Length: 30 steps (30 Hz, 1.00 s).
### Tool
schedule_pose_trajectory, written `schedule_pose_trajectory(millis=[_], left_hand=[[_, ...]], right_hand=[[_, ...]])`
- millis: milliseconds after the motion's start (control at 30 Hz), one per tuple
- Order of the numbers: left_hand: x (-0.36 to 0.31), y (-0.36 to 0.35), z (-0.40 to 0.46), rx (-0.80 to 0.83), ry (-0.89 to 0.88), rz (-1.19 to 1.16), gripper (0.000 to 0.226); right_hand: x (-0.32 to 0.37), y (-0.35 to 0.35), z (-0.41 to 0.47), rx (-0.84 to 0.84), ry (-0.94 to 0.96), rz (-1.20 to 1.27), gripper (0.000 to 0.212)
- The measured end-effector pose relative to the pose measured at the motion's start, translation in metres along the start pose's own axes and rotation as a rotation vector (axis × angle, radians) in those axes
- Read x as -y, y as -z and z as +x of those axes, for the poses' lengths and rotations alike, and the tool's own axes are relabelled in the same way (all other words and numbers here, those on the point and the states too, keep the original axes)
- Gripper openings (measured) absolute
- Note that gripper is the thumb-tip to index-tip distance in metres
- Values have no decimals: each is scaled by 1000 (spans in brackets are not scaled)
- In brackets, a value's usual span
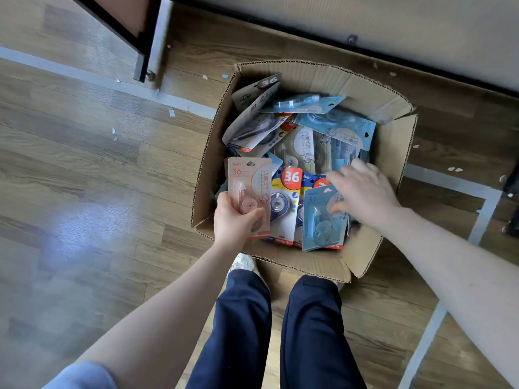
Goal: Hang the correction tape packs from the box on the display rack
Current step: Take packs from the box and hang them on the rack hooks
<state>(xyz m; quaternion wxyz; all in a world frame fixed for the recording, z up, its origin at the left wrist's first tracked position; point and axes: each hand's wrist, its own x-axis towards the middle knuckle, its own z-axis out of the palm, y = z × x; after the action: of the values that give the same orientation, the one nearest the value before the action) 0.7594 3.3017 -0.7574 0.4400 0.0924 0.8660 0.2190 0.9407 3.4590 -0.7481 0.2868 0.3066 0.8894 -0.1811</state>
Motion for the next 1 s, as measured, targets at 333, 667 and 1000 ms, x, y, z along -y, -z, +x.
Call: schedule_pose_trajectory(millis=[333, 667, 1000], left_hand=[[-5, 5, -7, -14, -36, 11, 44], [-11, 16, -3, -34, -59, -44, 45], [-12, 21, -7, 8, -71, -99, 41]], right_hand=[[16, 3, -9, 6, -259, 274, 25], [19, -3, -6, 90, -412, 943, 27], [29, -15, -13, 66, -469, 1022, 26]])
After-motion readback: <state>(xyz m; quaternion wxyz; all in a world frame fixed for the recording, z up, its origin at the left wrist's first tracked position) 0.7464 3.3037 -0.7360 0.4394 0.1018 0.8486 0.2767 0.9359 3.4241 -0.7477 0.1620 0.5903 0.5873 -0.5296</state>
